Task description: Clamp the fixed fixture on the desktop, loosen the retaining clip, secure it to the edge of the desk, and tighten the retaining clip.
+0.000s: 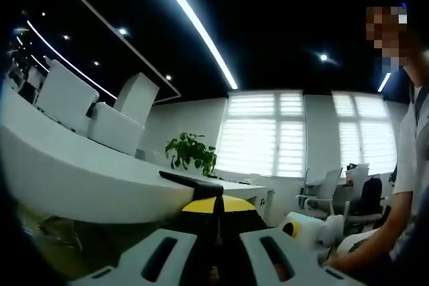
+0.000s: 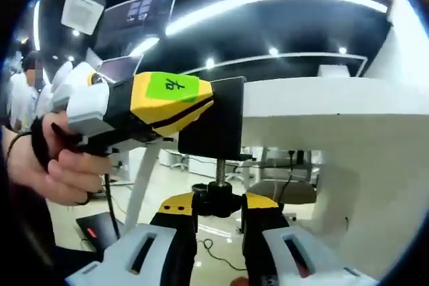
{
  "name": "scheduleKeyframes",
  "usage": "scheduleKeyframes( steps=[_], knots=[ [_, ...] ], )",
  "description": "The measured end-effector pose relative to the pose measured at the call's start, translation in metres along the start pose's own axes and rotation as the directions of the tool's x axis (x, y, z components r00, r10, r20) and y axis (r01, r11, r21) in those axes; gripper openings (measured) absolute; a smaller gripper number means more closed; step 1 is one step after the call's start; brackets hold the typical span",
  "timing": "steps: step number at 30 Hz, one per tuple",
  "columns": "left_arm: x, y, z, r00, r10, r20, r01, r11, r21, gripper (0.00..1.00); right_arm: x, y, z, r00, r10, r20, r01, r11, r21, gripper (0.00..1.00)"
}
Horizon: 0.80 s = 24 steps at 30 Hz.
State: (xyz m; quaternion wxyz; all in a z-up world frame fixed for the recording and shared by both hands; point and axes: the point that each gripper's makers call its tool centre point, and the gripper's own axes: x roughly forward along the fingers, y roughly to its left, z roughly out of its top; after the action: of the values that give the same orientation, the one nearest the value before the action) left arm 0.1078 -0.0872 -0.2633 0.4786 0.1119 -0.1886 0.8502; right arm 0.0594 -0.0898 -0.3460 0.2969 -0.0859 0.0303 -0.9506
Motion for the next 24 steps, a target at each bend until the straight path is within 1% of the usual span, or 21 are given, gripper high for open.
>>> scheduleKeyframes(
  steps=[2, 4, 6, 8, 10, 11, 14, 17, 20, 22, 24],
  knots=[
    [0.000, 0.001, 0.000, 1.000, 0.003, 0.007, -0.003, 1.000, -0.006, 0.02, -0.001, 0.000, 0.001, 1.000, 0.023, -0.007, -0.023, 1.000, -0.005, 0.24],
    [0.000, 0.002, 0.001, 1.000, 0.006, 0.012, -0.006, 1.000, -0.017, 0.02, -0.003, 0.003, 0.002, 1.000, 0.027, -0.013, -0.027, 0.999, -0.025, 0.24],
    [-0.001, 0.003, 0.001, 1.000, 0.012, 0.015, -0.012, 0.999, -0.030, 0.02, -0.006, 0.004, 0.003, 1.000, 0.023, -0.013, -0.023, 1.000, -0.021, 0.24],
    [-0.004, 0.003, 0.004, 0.999, 0.023, 0.032, -0.022, 0.999, -0.033, 0.02, -0.010, 0.006, 0.003, 1.000, 0.014, -0.014, -0.014, 1.000, -0.017, 0.24],
    [-0.010, 0.006, 0.010, 0.998, 0.035, 0.060, -0.031, 0.998, -0.061, 0.03, -0.015, 0.007, 0.002, 1.000, 0.009, -0.014, -0.009, 1.000, -0.015, 0.24],
    [-0.013, 0.006, 0.011, 0.997, 0.036, 0.067, -0.032, 0.998, -0.063, 0.03, -0.017, 0.008, 0.001, 1.000, 0.006, -0.018, -0.006, 1.000, -0.010, 0.24],
    [-0.018, 0.001, 0.012, 0.996, 0.039, 0.078, -0.034, 0.997, -0.063, 0.04, -0.028, 0.008, -0.001, 1.000, -0.007, -0.026, 0.007, 1.000, -0.002, 0.24],
    [-0.021, -0.004, 0.010, 0.997, 0.036, 0.071, -0.032, 0.998, -0.055, 0.04, -0.037, 0.010, -0.006, 0.999, -0.012, -0.039, 0.012, 1.000, 0.001, 0.24],
    [-0.024, -0.007, 0.012, 0.995, 0.038, 0.088, -0.033, 0.998, -0.055, 0.05, -0.044, 0.008, -0.008, 0.999, -0.019, -0.049, 0.018, 1.000, -0.010, 0.24],
    [-0.024, -0.010, 0.015, 0.995, 0.039, 0.096, -0.035, 0.998, -0.049, 0.05, -0.049, 0.006, -0.008, 0.998, -0.023, -0.055, 0.023, 1.000, -0.005, 0.25],
    [-0.025, -0.013, 0.017, 0.994, 0.039, 0.101, -0.035, 0.998, -0.047, 0.06, -0.055, 0.001, -0.005, 0.998, -0.039, -0.047, 0.039, 0.999, -0.002, 0.25]
  ],
)
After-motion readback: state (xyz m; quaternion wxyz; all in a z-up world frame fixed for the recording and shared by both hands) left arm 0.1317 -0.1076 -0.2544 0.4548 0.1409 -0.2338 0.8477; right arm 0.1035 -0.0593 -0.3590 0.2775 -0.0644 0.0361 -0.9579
